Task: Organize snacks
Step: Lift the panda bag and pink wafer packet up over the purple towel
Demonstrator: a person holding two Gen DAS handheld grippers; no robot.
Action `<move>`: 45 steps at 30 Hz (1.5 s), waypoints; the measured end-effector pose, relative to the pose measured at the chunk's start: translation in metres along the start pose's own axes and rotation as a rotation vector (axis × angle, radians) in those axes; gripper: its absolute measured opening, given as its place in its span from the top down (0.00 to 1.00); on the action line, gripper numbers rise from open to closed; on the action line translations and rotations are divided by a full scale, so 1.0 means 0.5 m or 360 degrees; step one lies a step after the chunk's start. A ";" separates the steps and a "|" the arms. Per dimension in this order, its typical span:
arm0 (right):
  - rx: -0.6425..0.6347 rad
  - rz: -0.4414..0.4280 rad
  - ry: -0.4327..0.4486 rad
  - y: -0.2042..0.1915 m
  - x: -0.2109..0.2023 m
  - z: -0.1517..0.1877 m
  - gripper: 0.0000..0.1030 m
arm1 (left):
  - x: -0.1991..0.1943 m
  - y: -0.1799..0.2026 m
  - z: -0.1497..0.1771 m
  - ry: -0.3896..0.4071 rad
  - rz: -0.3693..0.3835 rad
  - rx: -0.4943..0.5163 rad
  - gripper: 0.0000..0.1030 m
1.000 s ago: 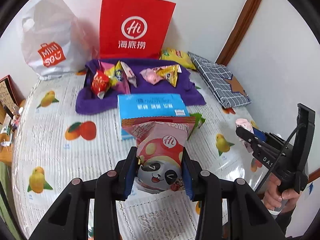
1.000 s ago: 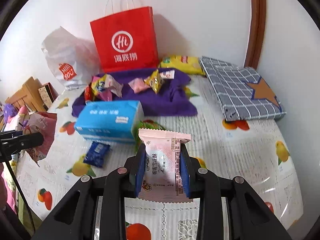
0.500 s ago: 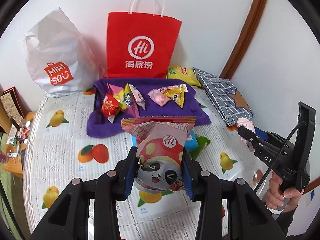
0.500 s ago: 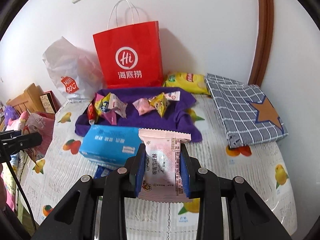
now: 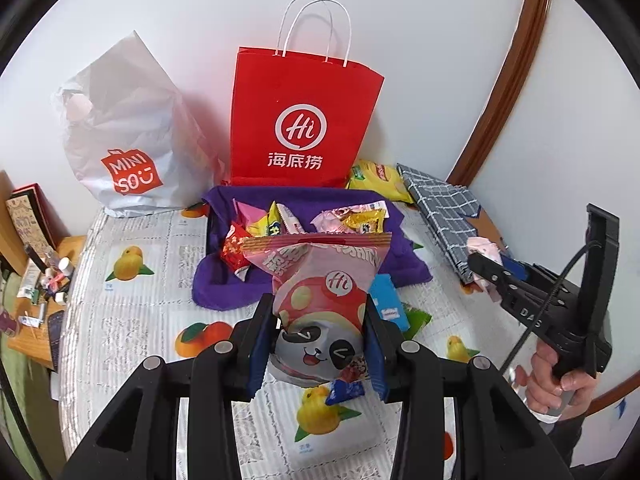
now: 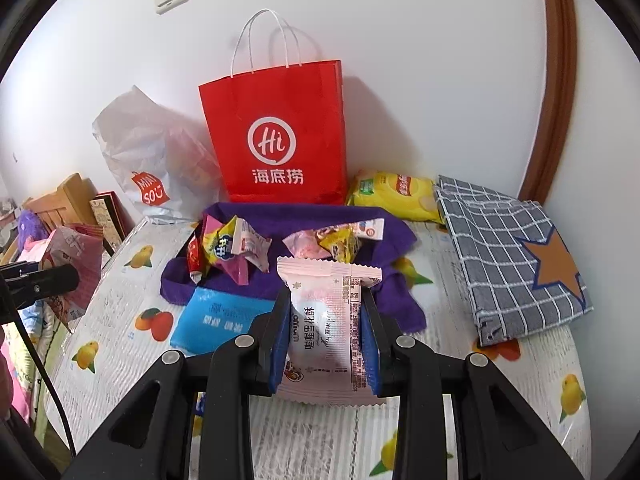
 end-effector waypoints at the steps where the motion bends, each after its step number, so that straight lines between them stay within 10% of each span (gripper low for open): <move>1: -0.0004 0.0004 0.0005 0.001 0.003 -0.007 0.69 | 0.002 0.001 -0.003 0.0002 0.0004 0.0001 0.63; 45: 0.0142 0.0026 -0.0060 0.084 0.250 -0.151 0.69 | 0.243 0.000 -0.219 -0.0062 -0.0013 0.0027 0.63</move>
Point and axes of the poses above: each gripper's, at about its wrist camera, not at the fingertips, and x roughly the way its jaws point, y to its right, z to its underside, the point moved 3 cm from there along x, roughly the way its jaws point, and after that the axes turned 10 degrees about -x, right-handed, at the moved point
